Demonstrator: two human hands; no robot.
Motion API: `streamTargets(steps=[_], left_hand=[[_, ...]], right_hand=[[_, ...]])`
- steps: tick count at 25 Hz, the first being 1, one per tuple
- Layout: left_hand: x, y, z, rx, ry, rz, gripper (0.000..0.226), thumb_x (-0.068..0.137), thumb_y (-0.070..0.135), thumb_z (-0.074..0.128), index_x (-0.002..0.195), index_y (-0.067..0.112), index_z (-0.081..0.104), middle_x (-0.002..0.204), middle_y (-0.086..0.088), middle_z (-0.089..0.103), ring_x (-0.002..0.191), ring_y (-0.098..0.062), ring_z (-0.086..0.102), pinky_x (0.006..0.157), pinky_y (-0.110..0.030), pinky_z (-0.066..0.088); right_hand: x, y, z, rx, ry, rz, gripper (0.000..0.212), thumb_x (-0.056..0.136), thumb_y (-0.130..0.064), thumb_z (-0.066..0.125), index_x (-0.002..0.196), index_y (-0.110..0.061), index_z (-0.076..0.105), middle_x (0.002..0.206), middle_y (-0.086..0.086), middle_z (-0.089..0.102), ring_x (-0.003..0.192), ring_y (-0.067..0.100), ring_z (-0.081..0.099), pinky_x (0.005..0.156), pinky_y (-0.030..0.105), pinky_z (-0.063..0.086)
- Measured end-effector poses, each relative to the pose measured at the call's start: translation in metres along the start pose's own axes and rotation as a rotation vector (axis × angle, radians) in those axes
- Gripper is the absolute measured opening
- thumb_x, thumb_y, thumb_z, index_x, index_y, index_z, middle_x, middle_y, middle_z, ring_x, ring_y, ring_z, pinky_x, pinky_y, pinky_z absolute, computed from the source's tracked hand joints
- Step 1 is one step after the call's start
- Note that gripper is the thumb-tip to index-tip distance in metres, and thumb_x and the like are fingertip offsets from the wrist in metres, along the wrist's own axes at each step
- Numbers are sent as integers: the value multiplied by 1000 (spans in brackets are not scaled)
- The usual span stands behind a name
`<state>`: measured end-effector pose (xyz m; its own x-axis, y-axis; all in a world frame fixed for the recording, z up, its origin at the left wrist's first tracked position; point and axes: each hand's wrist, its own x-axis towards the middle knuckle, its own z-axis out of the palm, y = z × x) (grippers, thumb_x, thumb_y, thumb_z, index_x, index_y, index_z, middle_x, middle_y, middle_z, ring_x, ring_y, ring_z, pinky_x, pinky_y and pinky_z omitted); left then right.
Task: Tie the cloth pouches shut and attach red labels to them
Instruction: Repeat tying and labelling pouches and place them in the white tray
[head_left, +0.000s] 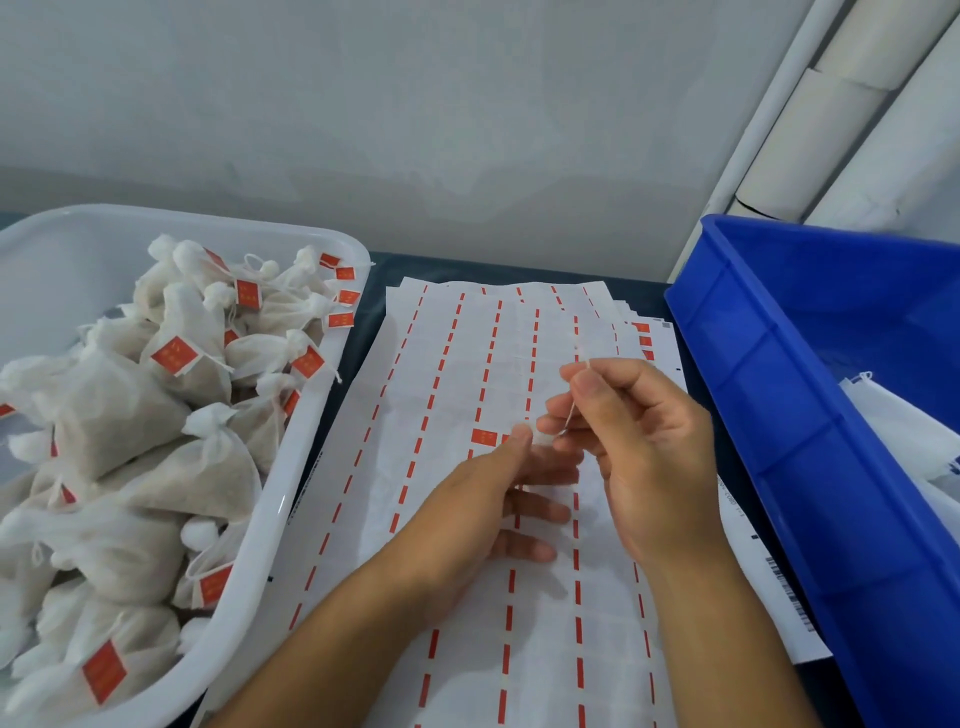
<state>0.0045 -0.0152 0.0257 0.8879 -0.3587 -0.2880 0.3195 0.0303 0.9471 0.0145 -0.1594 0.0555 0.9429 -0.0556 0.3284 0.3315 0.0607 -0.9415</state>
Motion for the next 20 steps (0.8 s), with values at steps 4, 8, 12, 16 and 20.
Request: streamTargets(steps=[4,8,12,16,20], left_hand=[[3,4,-12,-218,93,33,48,108,42,41,121,6,70,121,-10,73,114,-20,69,97,-40,57],[2,6,-22,-461,65,68,35,100,34,55,112,6,73,109,-24,64,109,-31,60,105,-51,50],[2,7,-22,-478,9,92,34,92,45,67,109,15,70,102,-14,58,90,-23,60,84,-36,57],[4,6,-23,-578,80,75,31,104,32,53,108,14,79,100,-8,71,83,-14,71,76,-31,58],[5,8,-29,-653,99,30,49,103,21,39,77,12,79,114,-11,75,104,-22,71,93,-39,55]], right_hand=[[-5,7,6,-41,-219,40,11,98,-16,66,100,-10,74,82,8,77,77,25,76,67,33,63],[-8,14,10,-129,-314,90,10,98,-18,66,101,-15,75,84,0,78,81,20,77,66,22,59],[-6,19,10,-158,-329,117,10,100,-17,64,101,-15,74,83,-1,77,80,17,75,63,18,56],[-6,20,11,-172,-338,134,10,101,-18,62,101,-17,72,83,-2,76,81,16,75,61,17,55],[-2,22,12,-225,-239,179,13,103,-22,60,97,-25,71,84,-5,75,81,14,73,56,20,55]])
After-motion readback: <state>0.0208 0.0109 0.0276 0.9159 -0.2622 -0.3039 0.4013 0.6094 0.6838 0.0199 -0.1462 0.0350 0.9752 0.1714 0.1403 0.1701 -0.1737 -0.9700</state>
